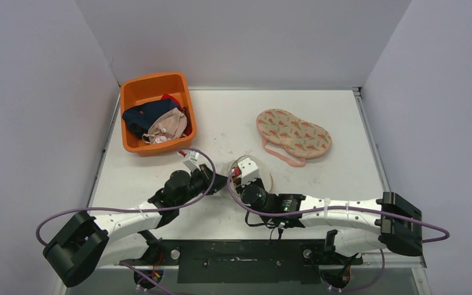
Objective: Unzip the laundry bag and remove the bra
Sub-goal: Open the laundry bag at the center of the board.
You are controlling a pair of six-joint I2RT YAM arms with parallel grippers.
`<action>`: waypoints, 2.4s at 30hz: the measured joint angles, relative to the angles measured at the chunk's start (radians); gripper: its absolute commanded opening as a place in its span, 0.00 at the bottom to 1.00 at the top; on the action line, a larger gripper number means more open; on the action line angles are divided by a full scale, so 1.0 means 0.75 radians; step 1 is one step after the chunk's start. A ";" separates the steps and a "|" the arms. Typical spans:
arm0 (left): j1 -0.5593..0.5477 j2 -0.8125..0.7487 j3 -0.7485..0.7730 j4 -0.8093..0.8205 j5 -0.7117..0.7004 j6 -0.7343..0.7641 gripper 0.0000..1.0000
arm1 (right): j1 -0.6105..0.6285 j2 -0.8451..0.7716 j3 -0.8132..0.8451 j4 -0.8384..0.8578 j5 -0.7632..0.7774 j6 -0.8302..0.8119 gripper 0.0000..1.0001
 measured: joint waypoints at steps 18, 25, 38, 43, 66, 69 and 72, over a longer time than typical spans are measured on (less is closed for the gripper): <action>0.031 -0.266 0.035 -0.335 -0.129 0.047 0.00 | -0.195 -0.443 0.014 -0.164 -0.048 0.041 0.05; 0.068 -0.345 0.169 -0.535 -0.168 0.102 0.00 | -0.368 -0.488 0.115 -0.174 -0.260 0.016 0.05; 0.091 -0.452 0.226 -0.802 -0.251 0.119 0.00 | -0.420 -0.664 0.102 -0.232 -0.262 0.049 0.05; 0.103 -0.408 0.457 -0.881 -0.234 0.162 0.00 | -0.420 -0.624 0.367 -0.272 -0.364 -0.007 0.05; 0.158 -0.308 0.192 -0.746 -0.168 0.116 0.00 | -0.420 -0.752 0.012 -0.322 -0.241 0.138 0.12; 0.158 -0.291 0.194 -0.725 -0.155 0.117 0.00 | -0.421 -0.777 0.012 -0.367 -0.125 0.199 0.33; 0.159 -0.259 0.194 -0.715 -0.140 0.117 0.00 | -0.421 -0.808 0.012 -0.415 -0.004 0.252 0.61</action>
